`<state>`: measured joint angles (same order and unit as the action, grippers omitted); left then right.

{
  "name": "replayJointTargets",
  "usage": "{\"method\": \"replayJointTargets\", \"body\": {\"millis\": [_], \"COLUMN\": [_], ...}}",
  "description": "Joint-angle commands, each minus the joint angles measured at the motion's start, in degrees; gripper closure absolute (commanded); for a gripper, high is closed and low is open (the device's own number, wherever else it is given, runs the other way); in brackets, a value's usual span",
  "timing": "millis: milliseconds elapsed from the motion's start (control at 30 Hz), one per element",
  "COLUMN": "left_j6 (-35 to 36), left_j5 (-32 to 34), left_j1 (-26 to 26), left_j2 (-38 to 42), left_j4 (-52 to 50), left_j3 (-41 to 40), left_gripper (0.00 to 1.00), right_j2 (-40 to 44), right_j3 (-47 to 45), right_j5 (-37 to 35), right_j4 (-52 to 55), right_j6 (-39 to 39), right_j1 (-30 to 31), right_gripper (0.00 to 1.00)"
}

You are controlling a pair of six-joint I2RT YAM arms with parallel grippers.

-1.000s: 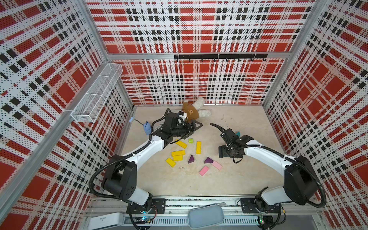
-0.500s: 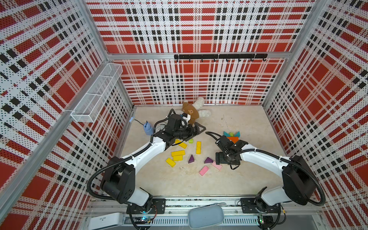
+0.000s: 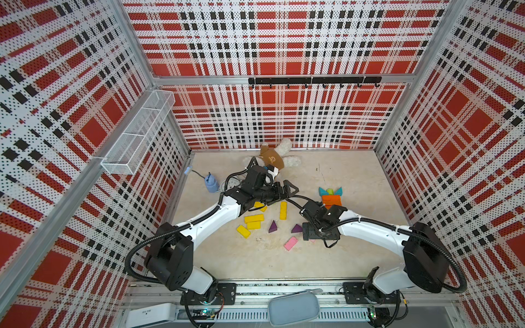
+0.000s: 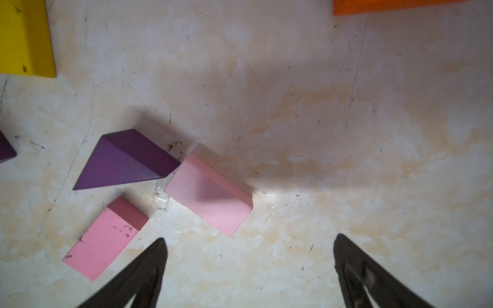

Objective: Assemble a carrot with building blocks
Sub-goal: Pick up the building block from the center of the board.

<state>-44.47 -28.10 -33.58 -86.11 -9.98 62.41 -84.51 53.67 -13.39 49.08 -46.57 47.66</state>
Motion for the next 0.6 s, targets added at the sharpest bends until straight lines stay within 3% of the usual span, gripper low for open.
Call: {"method": "replayJointTargets", "body": {"millis": [0,200,567], "left_j6": [1.2,0.4,-0.4], "left_j5": [1.3,0.3,2.7], "left_j1": [-0.3,-1.2,-1.4], "left_j2": [-1.8,-1.9,-0.3], "left_j4": [-1.7,-1.6,-0.7], "left_j3": [2.1,2.0,0.5], "left_gripper": [0.00,0.01,0.01], "right_j2": [2.0,-2.0,-9.1], "right_j3": [1.0,2.1,4.1], "right_j5": [-3.4,-5.6,0.4], "right_j4": [0.2,-1.6,-9.4], "right_j6": [-1.0,1.9,3.5], "right_j1": [0.3,0.2,0.2], "right_gripper": [0.00,0.00,0.00]}}
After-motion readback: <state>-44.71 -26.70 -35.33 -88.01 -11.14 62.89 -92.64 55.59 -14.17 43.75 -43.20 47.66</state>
